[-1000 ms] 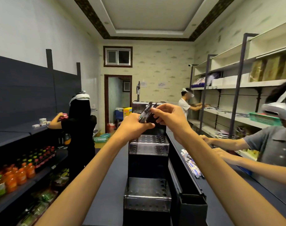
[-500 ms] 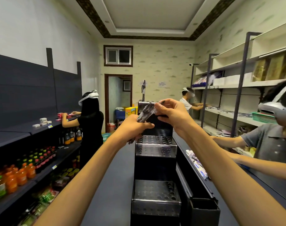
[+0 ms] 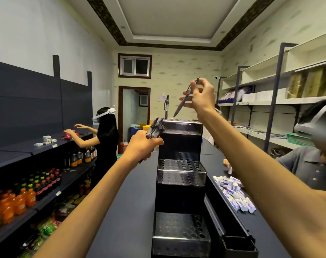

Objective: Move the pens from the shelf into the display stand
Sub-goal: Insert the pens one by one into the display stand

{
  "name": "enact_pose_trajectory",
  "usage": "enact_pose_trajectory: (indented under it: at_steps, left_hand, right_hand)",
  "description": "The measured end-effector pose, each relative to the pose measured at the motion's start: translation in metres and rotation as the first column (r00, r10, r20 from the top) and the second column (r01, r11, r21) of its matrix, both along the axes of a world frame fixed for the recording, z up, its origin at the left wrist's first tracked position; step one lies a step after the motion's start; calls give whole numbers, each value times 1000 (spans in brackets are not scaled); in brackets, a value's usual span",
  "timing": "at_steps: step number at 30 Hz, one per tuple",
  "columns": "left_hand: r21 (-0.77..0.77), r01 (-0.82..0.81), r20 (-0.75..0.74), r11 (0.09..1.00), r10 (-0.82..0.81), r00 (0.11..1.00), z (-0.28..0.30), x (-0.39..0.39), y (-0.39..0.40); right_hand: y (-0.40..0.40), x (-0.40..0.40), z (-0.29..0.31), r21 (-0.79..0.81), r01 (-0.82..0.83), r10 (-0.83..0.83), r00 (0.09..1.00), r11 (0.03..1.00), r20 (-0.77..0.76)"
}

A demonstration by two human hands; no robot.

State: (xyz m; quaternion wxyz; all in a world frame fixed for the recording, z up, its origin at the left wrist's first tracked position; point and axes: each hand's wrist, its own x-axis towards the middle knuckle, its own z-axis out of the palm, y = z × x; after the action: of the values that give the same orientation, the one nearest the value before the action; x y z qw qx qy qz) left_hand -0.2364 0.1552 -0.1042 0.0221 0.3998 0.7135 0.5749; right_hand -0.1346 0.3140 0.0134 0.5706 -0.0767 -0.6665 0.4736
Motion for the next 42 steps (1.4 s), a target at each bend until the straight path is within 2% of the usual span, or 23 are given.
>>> enact_pose_trajectory:
  at_steps: [5,14,17,19,23,28,33,42]
  left_hand:
    - [-4,-19,-30,1000,19,999,1,-4,-5]
    - [-35,-38,-23,999,37,999,-3,-17,-20]
    - [-33,-35,-24,999,34,999,-4,-19,-20]
    - [-33,-36,-27,999,35,999,-4,-19,-20]
    - [-39,-40,-35,998,39,999,-6,-19,-19]
    - [-55,-53,-51,997,51,997,-5,-16,-17]
    - [-44,-52,-51,998,50,997,-2,-15,-14]
    - [-50,-55,-28,997,54,998,-9,-19,-16]
  right_hand:
    - [-1,-21,10,205,155,-176,980,966,88]
    - [7,-41,-3,253,173,-225,955,952,194]
    - [8,-46,-4,249,130,-195,946,960,260]
    - [11,-50,-5,246,88,-177,914,965,366]
    - [21,-52,-10,328,71,-255,789,942,559]
    - [26,-50,-12,397,40,-290,751,917,593]
    - [19,-58,-16,539,98,-439,709,837,552]
    - [17,-58,-10,463,138,-429,661,876,615]
